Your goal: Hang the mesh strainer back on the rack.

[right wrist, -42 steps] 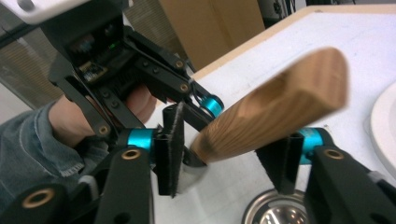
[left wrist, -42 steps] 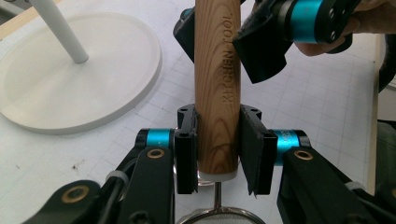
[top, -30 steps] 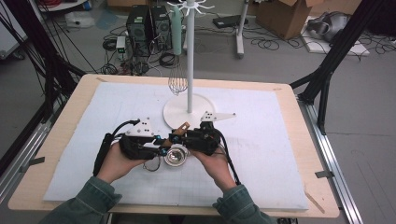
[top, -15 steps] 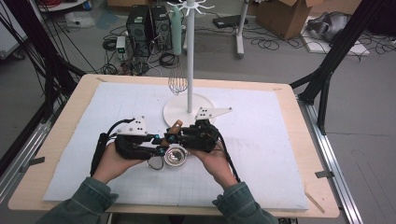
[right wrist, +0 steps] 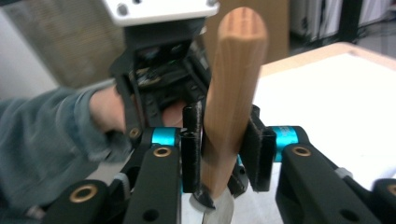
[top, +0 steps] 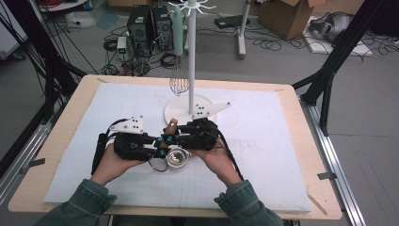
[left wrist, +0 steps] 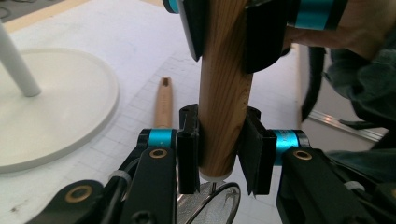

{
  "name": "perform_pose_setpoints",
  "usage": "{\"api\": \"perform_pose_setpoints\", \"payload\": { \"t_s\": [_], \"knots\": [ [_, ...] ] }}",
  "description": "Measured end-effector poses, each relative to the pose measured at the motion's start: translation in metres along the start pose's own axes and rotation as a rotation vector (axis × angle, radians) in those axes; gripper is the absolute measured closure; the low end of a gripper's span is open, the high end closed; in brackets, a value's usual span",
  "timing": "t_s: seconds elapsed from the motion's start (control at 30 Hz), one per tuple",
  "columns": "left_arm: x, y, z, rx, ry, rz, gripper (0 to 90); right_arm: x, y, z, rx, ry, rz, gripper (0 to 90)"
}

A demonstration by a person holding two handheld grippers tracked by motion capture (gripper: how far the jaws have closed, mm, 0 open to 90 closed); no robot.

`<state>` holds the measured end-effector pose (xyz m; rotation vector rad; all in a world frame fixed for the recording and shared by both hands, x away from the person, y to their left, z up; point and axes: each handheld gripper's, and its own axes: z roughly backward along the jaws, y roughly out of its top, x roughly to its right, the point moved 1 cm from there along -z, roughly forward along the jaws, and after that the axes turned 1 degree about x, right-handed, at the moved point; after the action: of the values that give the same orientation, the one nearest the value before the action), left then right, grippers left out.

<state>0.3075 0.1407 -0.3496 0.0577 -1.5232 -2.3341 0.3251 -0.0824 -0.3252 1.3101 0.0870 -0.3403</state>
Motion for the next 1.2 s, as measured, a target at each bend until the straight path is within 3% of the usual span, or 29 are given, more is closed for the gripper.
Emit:
{"api": "perform_pose_setpoints", "payload": {
  "t_s": [0.1, 0.37, 0.5, 0.8, 0.97, 1.2],
  "knots": [
    [0.0, 0.001, -0.001, 0.026, 0.03, 0.014, 70.8, 0.0, -0.004, -0.004, 0.027, -0.022, 0.001, 63.3],
    [0.001, 0.001, -0.001, 0.04, 0.051, 0.005, 70.5, -0.001, -0.01, -0.008, 0.084, -0.057, 0.02, 72.0],
    [0.003, -0.001, 0.002, 0.058, 0.082, -0.006, 63.5, -0.002, -0.009, -0.007, 0.067, -0.047, 0.063, 72.6],
    [0.002, -0.007, 0.019, 0.076, 0.13, 0.0, 48.8, 0.01, -0.001, 0.01, 0.019, -0.014, 0.056, 72.7],
    [0.003, -0.012, 0.029, 0.084, 0.121, 0.005, 42.8, 0.02, 0.008, 0.024, 0.002, -0.038, 0.061, 72.6],
    [0.001, -0.022, 0.042, 0.073, 0.153, 0.01, 36.0, 0.031, 0.022, 0.033, -0.034, -0.045, 0.076, 72.7]
  ]
}}
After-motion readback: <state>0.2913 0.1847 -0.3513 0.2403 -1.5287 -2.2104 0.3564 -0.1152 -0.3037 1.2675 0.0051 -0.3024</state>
